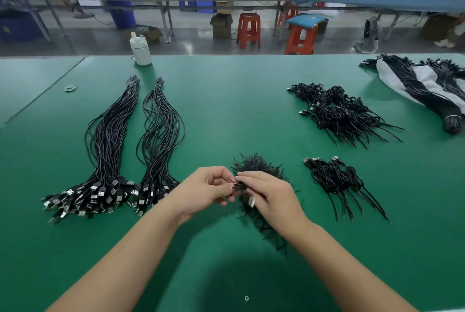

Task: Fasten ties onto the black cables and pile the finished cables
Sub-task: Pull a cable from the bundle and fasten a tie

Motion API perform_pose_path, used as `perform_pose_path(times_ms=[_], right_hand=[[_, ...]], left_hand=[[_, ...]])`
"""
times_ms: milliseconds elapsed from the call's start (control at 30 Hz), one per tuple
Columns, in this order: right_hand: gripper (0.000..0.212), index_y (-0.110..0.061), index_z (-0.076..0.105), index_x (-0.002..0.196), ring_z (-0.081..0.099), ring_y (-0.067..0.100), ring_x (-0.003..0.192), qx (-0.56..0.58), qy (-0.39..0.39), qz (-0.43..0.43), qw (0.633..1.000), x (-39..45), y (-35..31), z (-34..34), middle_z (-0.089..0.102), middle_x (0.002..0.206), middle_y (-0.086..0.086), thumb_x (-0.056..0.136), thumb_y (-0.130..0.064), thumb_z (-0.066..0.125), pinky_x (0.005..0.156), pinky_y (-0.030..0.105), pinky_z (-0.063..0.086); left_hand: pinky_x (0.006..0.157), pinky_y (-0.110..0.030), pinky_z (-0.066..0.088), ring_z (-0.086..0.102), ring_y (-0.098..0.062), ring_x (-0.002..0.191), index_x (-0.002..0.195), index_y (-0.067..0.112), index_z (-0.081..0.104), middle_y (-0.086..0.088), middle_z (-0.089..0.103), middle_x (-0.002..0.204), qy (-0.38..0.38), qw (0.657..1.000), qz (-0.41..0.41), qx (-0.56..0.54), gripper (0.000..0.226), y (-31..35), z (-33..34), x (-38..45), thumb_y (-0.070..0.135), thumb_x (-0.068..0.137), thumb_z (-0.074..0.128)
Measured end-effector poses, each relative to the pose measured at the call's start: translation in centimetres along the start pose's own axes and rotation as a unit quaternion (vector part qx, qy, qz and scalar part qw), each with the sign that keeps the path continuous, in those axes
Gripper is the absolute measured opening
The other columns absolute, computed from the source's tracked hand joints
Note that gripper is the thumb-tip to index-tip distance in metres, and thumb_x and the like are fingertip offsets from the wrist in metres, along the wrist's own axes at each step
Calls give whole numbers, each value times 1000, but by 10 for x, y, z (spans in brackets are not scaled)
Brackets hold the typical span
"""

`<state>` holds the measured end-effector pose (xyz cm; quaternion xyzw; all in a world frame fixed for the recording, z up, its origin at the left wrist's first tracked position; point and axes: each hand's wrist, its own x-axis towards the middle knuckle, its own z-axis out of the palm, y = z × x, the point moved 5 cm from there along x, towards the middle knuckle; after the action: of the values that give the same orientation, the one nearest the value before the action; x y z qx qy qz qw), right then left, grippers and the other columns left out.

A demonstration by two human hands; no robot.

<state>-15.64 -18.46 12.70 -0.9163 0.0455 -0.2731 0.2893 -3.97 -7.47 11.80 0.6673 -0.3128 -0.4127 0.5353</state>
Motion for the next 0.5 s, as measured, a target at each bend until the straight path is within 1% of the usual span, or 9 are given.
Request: perform_pose_path(times_ms=[67,133,200,233,267,300,367,433,500], right_hand=[[18,-11,77,106,68,12,91,91,-8,96,991,2,3,4,69,110,-2,92,-6,67,80,21,55],[13,-19,74,86,68,11,67,179,4,186,966,3,7,6,65,93,-4,93,-11,67,62,16,50],[21,-16,64,74,70,14,57,218,6,239,946,2,13,11,57,74,-2,95,-16,66,56,26,45],[19,-13,61,77,70,16,56,244,6,263,934,2,14,14,54,69,0,96,-16,65,55,29,43],[8,-14,62,88,70,18,55,292,12,281,914,2,15,16,55,67,1,96,-15,64,54,30,46],[10,-16,62,106,69,19,56,344,21,297,891,2,15,19,62,70,1,97,-13,63,55,30,50],[34,-22,50,129,67,25,59,422,31,319,848,2,15,23,70,78,8,98,-12,60,58,30,53],[34,-25,47,128,64,28,60,457,28,319,830,2,15,26,68,81,18,99,-11,58,56,30,53],[23,-20,52,119,61,25,55,462,9,310,831,2,14,26,63,80,22,99,-10,57,51,28,52]], left_hand=[[71,-30,48,57,-19,72,88,9,62,-9,65,76,38,996,60,57,12,5,1,1,-1,94,61],[69,-25,46,54,-13,68,85,17,62,3,63,73,93,981,109,130,14,10,1,1,6,94,63],[66,-18,43,51,-6,64,81,27,58,14,60,69,147,945,166,242,19,18,2,-3,13,93,64],[66,-17,42,51,-4,65,81,28,56,14,58,69,162,924,197,284,20,21,3,-5,14,93,64],[67,-17,42,51,-6,68,82,27,55,13,57,70,171,907,225,313,19,24,5,-8,14,93,63],[68,-20,43,51,-8,70,83,24,55,12,56,73,175,893,247,332,16,26,7,-10,14,93,62],[71,-29,44,51,-14,74,86,18,56,8,56,78,180,860,286,381,8,28,10,-13,14,92,58],[72,-35,43,52,-21,76,87,14,57,1,57,82,179,812,321,454,5,29,13,-14,16,91,56],[72,-38,44,52,-25,77,88,12,59,-2,57,83,170,782,333,498,10,28,15,-14,19,93,53]])
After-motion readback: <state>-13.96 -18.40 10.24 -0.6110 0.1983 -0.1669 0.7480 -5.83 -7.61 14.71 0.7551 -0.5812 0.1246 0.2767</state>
